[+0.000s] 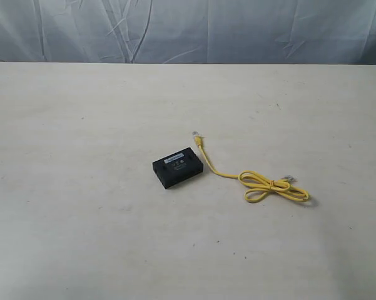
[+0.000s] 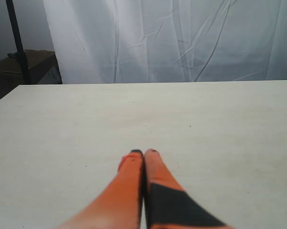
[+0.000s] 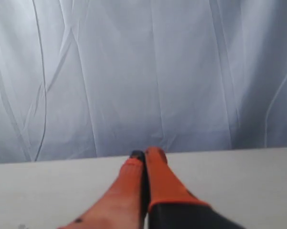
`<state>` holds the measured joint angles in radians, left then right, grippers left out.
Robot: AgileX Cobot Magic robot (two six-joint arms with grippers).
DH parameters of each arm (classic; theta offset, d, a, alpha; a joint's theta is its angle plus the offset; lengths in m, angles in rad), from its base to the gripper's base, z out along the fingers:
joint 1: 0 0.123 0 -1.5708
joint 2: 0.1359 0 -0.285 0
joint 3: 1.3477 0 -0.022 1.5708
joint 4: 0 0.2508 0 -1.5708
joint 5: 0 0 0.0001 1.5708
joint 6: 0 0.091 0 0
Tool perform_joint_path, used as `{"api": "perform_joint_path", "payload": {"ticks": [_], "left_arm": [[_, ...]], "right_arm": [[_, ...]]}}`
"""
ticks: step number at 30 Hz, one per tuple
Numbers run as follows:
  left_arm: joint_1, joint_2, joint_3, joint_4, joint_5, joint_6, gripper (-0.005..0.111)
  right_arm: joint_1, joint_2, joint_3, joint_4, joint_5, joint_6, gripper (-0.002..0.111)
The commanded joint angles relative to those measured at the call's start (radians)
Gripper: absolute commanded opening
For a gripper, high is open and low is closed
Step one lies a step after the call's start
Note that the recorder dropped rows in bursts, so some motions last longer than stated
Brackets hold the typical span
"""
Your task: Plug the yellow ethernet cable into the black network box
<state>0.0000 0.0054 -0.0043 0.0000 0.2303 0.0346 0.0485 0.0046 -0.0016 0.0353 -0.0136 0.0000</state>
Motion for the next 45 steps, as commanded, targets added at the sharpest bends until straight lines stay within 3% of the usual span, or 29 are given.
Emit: {"api": "perform_joint_path", "payload": {"ticks": [1, 10, 14, 22, 26, 30, 34, 40, 45], "left_arm": [[0.000, -0.005, 0.004, 0.000, 0.001, -0.006, 0.000], [0.000, -0.005, 0.004, 0.000, 0.001, -0.006, 0.000], [0.000, -0.005, 0.004, 0.000, 0.001, -0.006, 0.000], [0.000, -0.005, 0.004, 0.000, 0.001, -0.006, 0.000], [0.000, -0.005, 0.004, 0.000, 0.001, -0.006, 0.000], [0.000, -0.005, 0.004, 0.000, 0.001, -0.006, 0.000], [0.000, -0.005, 0.004, 0.000, 0.001, -0.006, 0.000], [0.000, -0.005, 0.004, 0.000, 0.001, -0.006, 0.000], [0.000, -0.005, 0.004, 0.000, 0.001, -0.006, 0.000]], "right_arm": [[0.002, -0.005, 0.002, -0.005, -0.111, 0.000, 0.000], [0.002, -0.005, 0.002, 0.002, -0.148, 0.000, -0.001], [0.002, 0.089, -0.107, -0.003, 0.069, 0.000, -0.001], [0.002, 0.511, -0.452, 0.000, 0.507, 0.000, -0.001], [0.002, 0.677, -0.518, -0.016, 0.492, 0.000, -0.001], [0.005, 0.836, -0.532, 0.121, 0.413, -0.006, -0.001], [0.084, 1.064, -0.665, 0.134, 0.502, -0.031, -0.001], [0.339, 1.515, -1.005, 0.190, 0.573, -0.026, -0.001], [0.441, 1.808, -1.284, 0.164, 0.727, -0.026, -0.001]]}}
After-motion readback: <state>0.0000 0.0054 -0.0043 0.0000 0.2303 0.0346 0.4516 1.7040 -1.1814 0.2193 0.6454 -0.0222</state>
